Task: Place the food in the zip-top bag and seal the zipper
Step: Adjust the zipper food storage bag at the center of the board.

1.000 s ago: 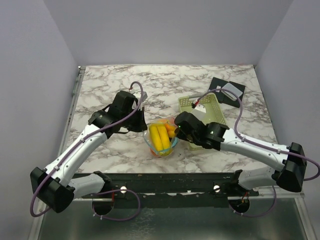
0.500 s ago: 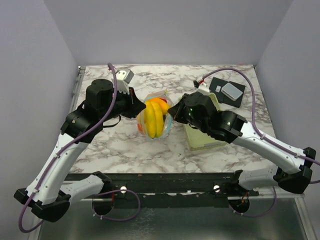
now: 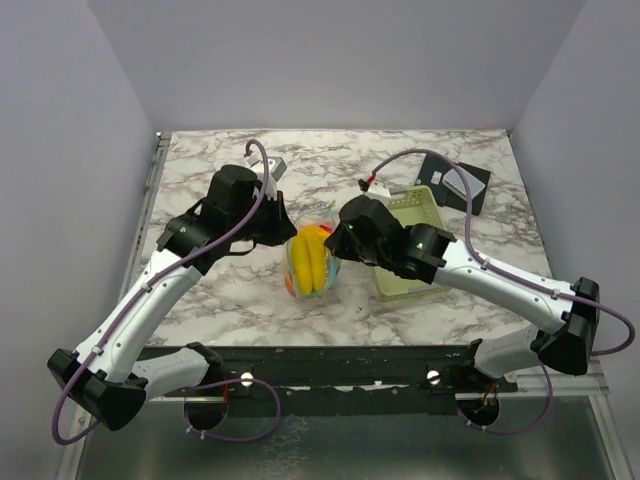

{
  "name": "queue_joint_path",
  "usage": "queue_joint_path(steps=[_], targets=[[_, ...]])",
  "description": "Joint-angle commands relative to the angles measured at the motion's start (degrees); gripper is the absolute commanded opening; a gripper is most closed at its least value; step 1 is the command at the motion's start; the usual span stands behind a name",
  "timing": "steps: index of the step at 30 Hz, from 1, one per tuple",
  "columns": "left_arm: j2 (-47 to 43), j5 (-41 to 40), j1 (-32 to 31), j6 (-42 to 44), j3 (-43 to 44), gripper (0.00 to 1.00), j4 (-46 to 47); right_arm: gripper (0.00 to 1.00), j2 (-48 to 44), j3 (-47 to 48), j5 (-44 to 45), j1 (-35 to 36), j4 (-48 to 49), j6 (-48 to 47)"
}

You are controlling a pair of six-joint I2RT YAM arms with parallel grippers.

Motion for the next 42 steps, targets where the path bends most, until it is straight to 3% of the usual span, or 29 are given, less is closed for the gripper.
queue_joint_path(steps=[1,10,17,26,32,37,42], targets=[[-1.6,0.9,0.1,0.9,5.9,0.0,-0.9,0.01,-2.3,5.3,-1.5,-0.1,-0.4,-2.0],[-0.5,1.6,0.1,2.6,7.6,0.0,-3.2,0.01,-2.7,2.4,-4.9,1.4,2.0,2.1],[0.5,5.9,0.1,6.2,8.0,0.0,-4.6,0.01,-2.8,-0.9,-1.3,5.5,3.3,8.0],[1.4,9.6,0.1,8.7,0.8,0.0,-1.5,0.01,-2.2,-5.8,0.3,5.8,3.7,12.8],[1.4,9.7,0.2,9.1,-1.5,0.0,-0.5,0.13,-2.9,-6.4,1.3,5.8,3.5,12.3],[1.3,9.3,0.1,9.4,-1.2,0.0,-0.4,0.34,-3.2,-4.6,2.7,5.8,1.9,8.8],[1.2,9.1,0.1,10.1,-1.1,0.0,-0.6,0.4,-4.1,-1.9,6.3,5.8,-4.0,4.7]])
